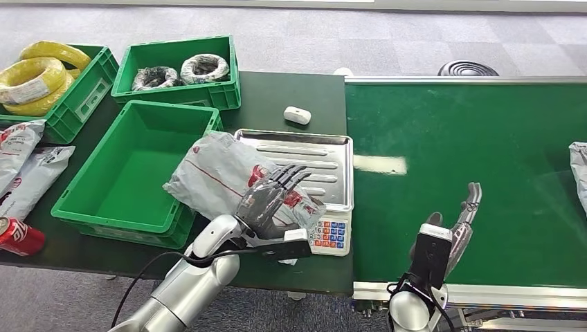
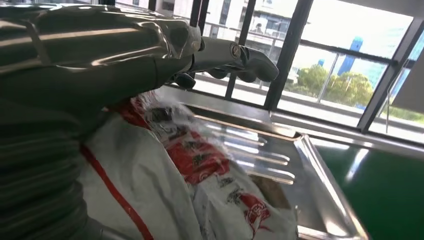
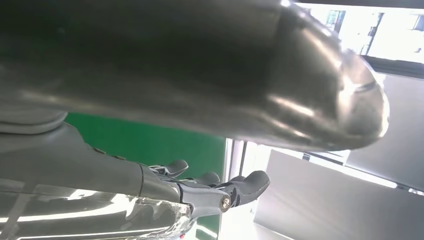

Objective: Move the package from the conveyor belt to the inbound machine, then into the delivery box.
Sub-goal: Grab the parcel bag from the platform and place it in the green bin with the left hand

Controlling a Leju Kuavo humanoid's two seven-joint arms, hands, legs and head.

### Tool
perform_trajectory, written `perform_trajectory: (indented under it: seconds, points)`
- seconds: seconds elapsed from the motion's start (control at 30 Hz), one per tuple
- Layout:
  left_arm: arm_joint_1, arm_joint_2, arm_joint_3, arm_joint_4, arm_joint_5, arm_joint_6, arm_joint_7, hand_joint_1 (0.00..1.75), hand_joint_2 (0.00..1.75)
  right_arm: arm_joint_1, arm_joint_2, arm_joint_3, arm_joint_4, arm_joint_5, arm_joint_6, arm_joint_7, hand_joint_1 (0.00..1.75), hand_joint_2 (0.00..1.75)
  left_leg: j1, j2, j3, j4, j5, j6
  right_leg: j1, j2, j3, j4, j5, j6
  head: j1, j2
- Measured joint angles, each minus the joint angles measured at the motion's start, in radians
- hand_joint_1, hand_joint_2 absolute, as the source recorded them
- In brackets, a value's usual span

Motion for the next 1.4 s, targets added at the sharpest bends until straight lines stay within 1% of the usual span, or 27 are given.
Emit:
perform_trajectory:
  seconds: [0.23, 0.43, 0.47, 0.53, 0.57, 0.6, 0.7, 0.73, 0.93, 1.03, 1.1, 1.17, 1.27, 1.4]
  points:
    - [-0.029, -0.001, -0.006, 0.119, 0.000, -0.035, -0.007, 0.00, 1.75, 0.015, -0.006, -0.004, -0.022, 0.005, 0.000, 0.009, 0.00, 0.00, 0.000, 0.000, 0.000, 0.000, 0.000, 0.000, 0.000, 0.000, 0.000, 0.000, 0.000, 0.000, 0.000, 0.000]
    - [-0.046, -0.005, -0.008, 0.183, -0.010, -0.038, -0.006, 0.00, 1.75, 0.020, -0.007, -0.004, -0.042, 0.011, 0.000, 0.021, 0.00, 0.00, 0.000, 0.000, 0.000, 0.000, 0.000, 0.000, 0.000, 0.000, 0.001, 0.000, 0.000, 0.000, 0.000, 0.000]
    - [-0.047, -0.006, -0.008, 0.190, -0.010, -0.038, -0.006, 0.03, 1.75, 0.020, -0.007, -0.004, -0.044, 0.012, 0.000, 0.021, 0.00, 0.00, 0.000, 0.000, 0.000, 0.000, 0.000, 0.000, 0.000, 0.000, 0.001, 0.000, 0.000, 0.000, 0.000, 0.000]
    - [-0.049, -0.007, -0.008, 0.199, -0.010, -0.039, -0.006, 0.14, 1.75, 0.023, -0.007, -0.004, -0.048, 0.013, 0.000, 0.023, 0.00, 0.00, 0.000, 0.000, 0.001, 0.000, 0.000, 0.000, 0.000, 0.000, 0.001, 0.000, 0.000, 0.000, 0.000, 0.000]
    - [-0.049, -0.007, -0.008, 0.203, -0.009, -0.041, -0.007, 0.23, 1.75, 0.024, -0.007, -0.004, -0.049, 0.013, 0.000, 0.023, 0.00, 0.00, 0.000, 0.000, 0.001, 0.000, 0.000, 0.000, 0.000, 0.000, 0.001, 0.000, 0.000, 0.000, 0.000, 0.000]
    - [-0.050, -0.007, -0.008, 0.205, -0.009, -0.043, -0.009, 0.38, 1.75, 0.025, -0.008, -0.004, -0.049, 0.013, 0.000, 0.023, 0.00, 0.00, 0.000, 0.000, 0.001, 0.000, 0.000, 0.000, 0.000, 0.000, 0.001, 0.000, 0.000, 0.000, 0.000, 0.000]
    - [-0.050, -0.008, -0.006, 0.210, -0.005, -0.047, -0.016, 1.03, 1.75, 0.025, -0.008, -0.004, -0.050, 0.016, 0.000, 0.023, 0.00, 0.00, 0.000, 0.000, 0.001, 0.000, 0.000, 0.000, 0.000, 0.000, 0.002, 0.000, 0.000, 0.000, 0.000, 0.000]
    - [-0.050, -0.008, -0.005, 0.211, -0.003, -0.049, -0.017, 1.13, 1.75, 0.025, -0.008, -0.004, -0.050, 0.017, 0.000, 0.023, 0.00, 0.00, 0.000, 0.000, 0.001, 0.000, 0.000, 0.000, 0.000, 0.000, 0.002, 0.000, 0.000, 0.000, 0.000, 0.000]
    - [-0.049, -0.009, 0.011, 0.214, 0.002, -0.052, -0.025, 1.21, 1.75, 0.024, -0.010, 0.000, -0.050, 0.019, 0.000, 0.028, 0.00, 0.00, 0.000, 0.000, 0.001, 0.000, 0.000, 0.000, 0.000, 0.000, 0.002, 0.000, 0.000, 0.000, 0.000, 0.000]
    - [-0.048, -0.010, 0.021, 0.212, 0.002, -0.054, -0.027, 1.32, 1.75, 0.024, -0.011, 0.003, -0.050, 0.020, 0.000, 0.029, 0.00, 0.00, 0.000, 0.000, 0.001, 0.000, 0.000, 0.000, 0.000, 0.000, 0.002, 0.000, 0.000, 0.000, 0.000, 0.000]
    - [-0.048, -0.011, 0.029, 0.208, 0.006, -0.058, -0.030, 1.42, 1.75, 0.024, -0.011, 0.004, -0.050, 0.020, 0.000, 0.029, 0.00, 0.00, 0.000, 0.000, 0.001, 0.000, 0.000, 0.000, 0.000, 0.000, 0.002, 0.000, 0.000, 0.000, 0.000, 0.000]
    - [-0.048, -0.011, 0.039, 0.202, 0.021, -0.069, -0.040, 1.47, 1.75, 0.024, -0.012, 0.005, -0.050, 0.020, 0.000, 0.029, 0.00, 0.00, 0.000, 0.000, 0.001, 0.000, 0.000, 0.000, 0.000, 0.000, 0.002, 0.000, 0.000, 0.000, 0.000, 0.000]
    - [-0.047, -0.012, 0.061, 0.187, 0.076, -0.098, -0.075, 1.52, 1.75, 0.023, -0.014, 0.009, -0.049, 0.020, 0.000, 0.029, 0.00, 0.00, 0.000, 0.000, 0.001, 0.000, 0.000, 0.000, 0.000, 0.000, 0.002, 0.000, 0.000, 0.000, 0.000, 0.000]
    - [-0.038, -0.009, 0.118, 0.144, 0.231, -0.162, -0.133, 1.53, 1.75, 0.020, -0.015, 0.015, -0.043, 0.014, 0.000, 0.022, 0.00, 0.00, 0.000, 0.000, 0.000, 0.000, 0.000, 0.000, 0.000, 0.000, 0.001, 0.000, 0.000, 0.000, 0.000, 0.000]
